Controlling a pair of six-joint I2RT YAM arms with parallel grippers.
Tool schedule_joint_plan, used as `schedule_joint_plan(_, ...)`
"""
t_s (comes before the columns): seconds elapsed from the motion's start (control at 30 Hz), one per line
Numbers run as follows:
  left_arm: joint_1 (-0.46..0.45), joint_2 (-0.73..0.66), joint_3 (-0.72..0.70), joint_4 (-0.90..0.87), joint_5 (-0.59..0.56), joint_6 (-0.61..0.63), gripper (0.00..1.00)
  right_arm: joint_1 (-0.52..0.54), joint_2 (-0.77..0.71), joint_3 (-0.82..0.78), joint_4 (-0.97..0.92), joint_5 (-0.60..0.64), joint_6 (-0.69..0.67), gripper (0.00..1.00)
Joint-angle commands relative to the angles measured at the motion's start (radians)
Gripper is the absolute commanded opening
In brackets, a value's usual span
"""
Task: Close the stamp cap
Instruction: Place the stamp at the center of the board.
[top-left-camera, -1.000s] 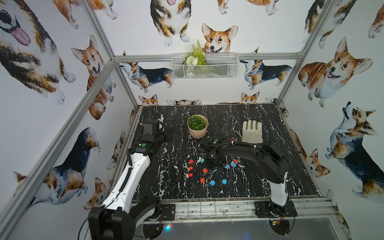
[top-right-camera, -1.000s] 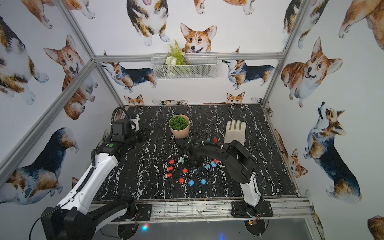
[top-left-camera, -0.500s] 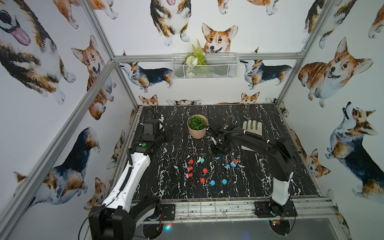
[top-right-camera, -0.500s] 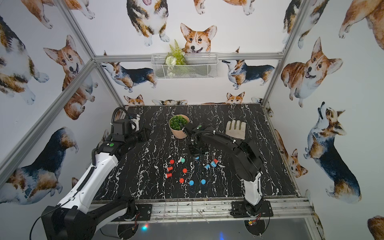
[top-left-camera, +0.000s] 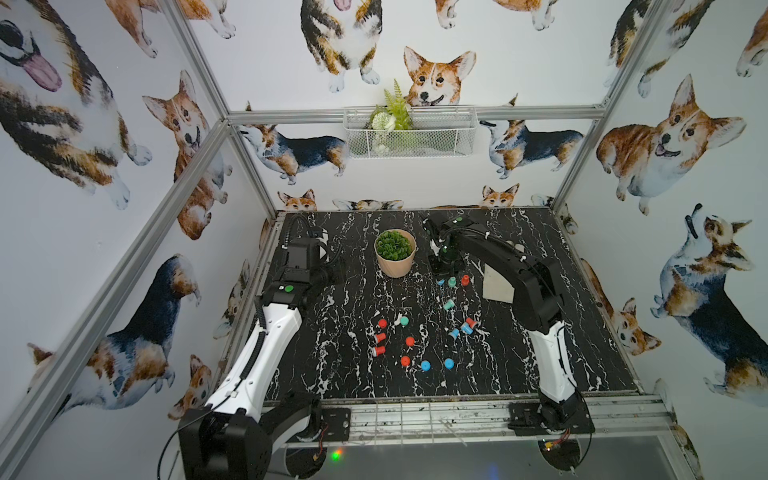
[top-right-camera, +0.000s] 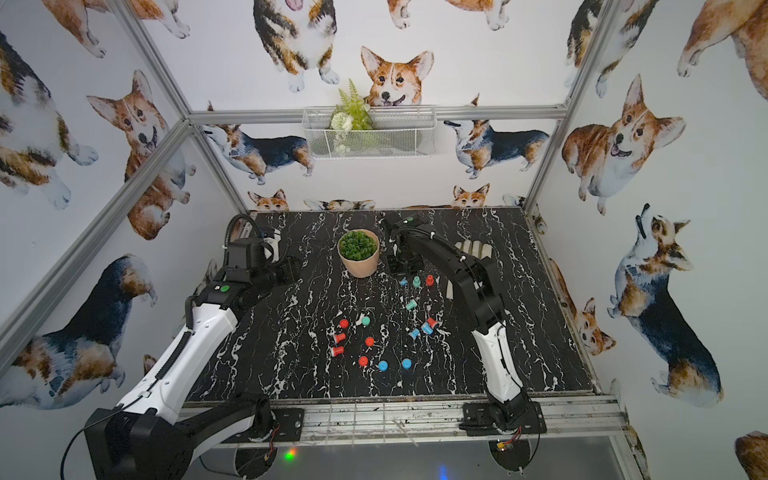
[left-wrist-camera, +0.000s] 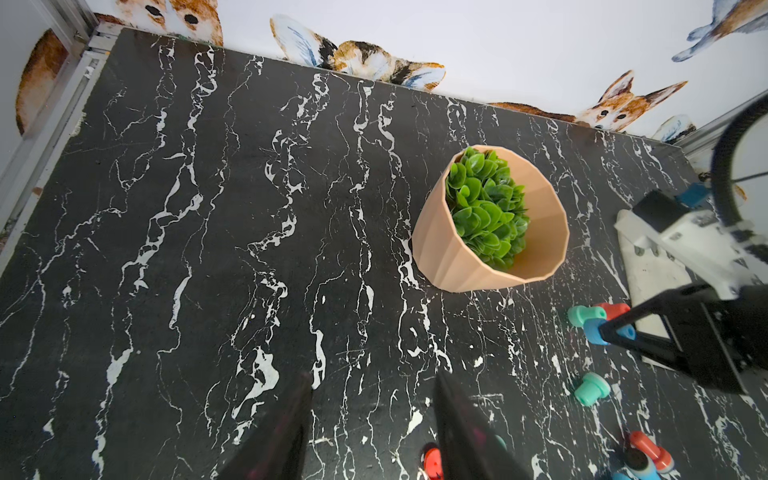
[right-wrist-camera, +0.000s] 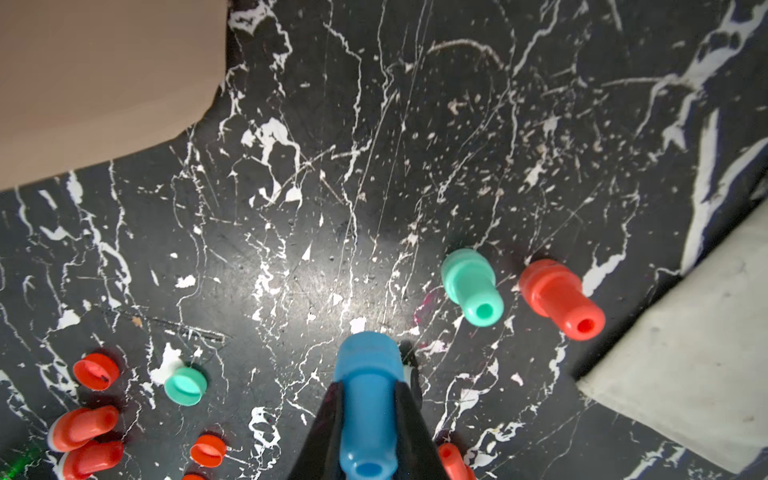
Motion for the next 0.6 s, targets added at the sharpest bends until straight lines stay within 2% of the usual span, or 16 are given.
schedule_joint_plan(0.0,0.001,-0.001,0.006,0.018,0.001,0.005,0.51,-0.002,0.059,0.069,-0.080,0.029,-0.047,0.00)
schedule_joint_plan(0.57,0.002,-0.006,0.004,0.013,-0.006,0.008,0.51,-0.002,0.146,0.043,-0.015,0.037,-0.059,0.15)
